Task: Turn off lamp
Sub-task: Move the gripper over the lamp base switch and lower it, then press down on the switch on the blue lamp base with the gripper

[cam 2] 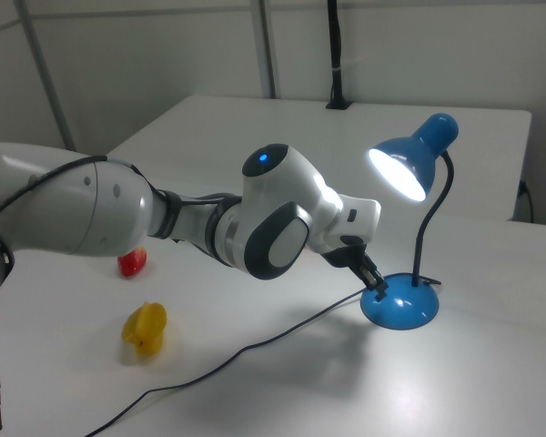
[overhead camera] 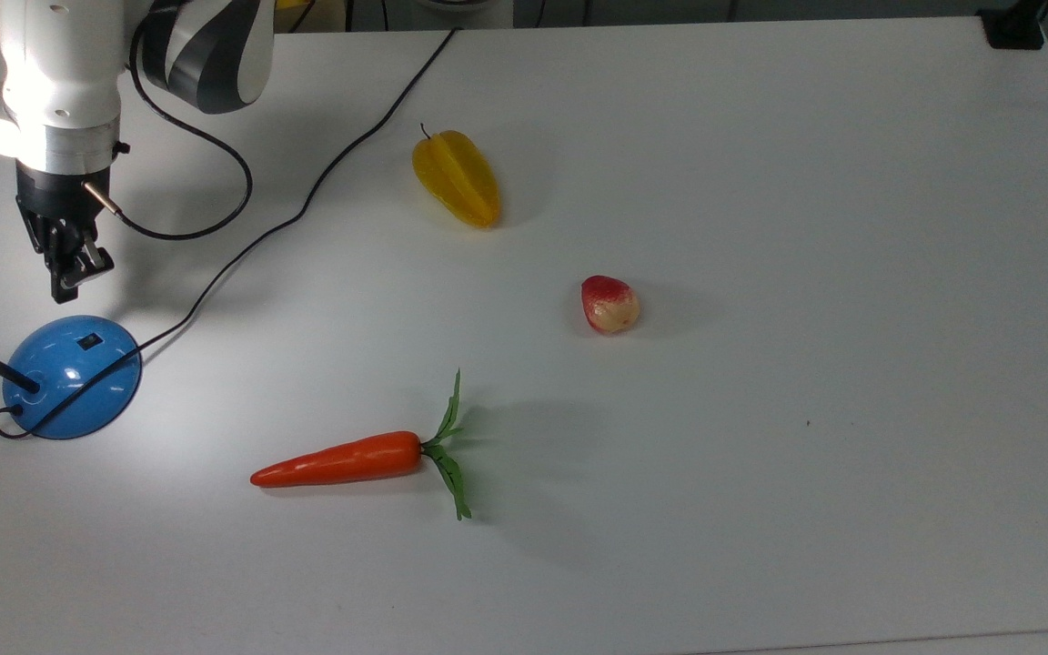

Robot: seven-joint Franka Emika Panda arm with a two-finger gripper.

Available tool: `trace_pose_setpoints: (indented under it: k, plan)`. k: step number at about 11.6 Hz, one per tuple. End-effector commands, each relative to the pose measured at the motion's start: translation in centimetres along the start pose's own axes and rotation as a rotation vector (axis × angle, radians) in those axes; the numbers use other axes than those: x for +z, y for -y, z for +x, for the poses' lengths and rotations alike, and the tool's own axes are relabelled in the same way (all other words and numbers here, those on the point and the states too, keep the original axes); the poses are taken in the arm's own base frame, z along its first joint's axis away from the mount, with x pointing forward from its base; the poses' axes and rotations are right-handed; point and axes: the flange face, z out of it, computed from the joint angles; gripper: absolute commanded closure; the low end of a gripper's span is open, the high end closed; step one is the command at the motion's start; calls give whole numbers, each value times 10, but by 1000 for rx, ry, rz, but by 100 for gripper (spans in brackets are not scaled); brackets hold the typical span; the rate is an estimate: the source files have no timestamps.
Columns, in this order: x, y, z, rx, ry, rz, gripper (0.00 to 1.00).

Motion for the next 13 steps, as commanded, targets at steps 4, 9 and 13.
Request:
trace_pose_setpoints:
  k: [4,9,13]
  plan:
    - [26,-1,-4,5,-17,-9,100]
    - [38,7,-12,-10,-34,7,100]
    - [45,14,-18,-24,-36,14,100]
